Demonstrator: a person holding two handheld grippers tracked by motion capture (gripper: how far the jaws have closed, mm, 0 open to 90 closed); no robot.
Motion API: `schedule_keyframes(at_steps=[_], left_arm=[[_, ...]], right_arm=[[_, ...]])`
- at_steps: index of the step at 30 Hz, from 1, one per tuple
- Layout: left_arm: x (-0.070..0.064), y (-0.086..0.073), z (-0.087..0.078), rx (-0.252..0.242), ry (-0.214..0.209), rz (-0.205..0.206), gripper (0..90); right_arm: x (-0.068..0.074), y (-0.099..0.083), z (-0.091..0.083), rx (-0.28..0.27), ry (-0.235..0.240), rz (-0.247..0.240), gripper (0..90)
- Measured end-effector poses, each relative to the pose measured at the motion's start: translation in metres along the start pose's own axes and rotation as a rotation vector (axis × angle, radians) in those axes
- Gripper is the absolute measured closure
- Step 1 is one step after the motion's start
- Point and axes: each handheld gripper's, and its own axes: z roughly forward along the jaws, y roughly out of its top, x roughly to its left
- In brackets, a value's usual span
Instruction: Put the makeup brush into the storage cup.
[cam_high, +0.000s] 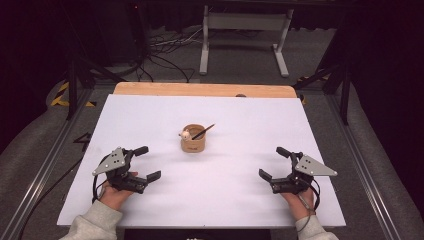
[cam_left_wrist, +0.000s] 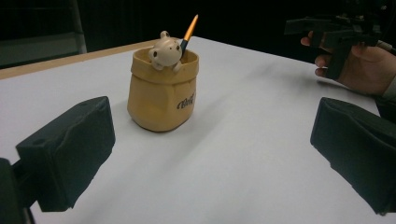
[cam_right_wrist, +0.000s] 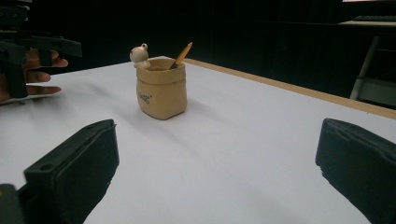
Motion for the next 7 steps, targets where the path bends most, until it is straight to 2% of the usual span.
schedule_keyframes(at_steps=[7], left_arm=[[-0.0001,0.0002,-0.0006,-0.002,0.005,0.001,0.3]], right_arm=[[0.0001,0.0000,0.0004,0.003,0.001,0.000,0.0]])
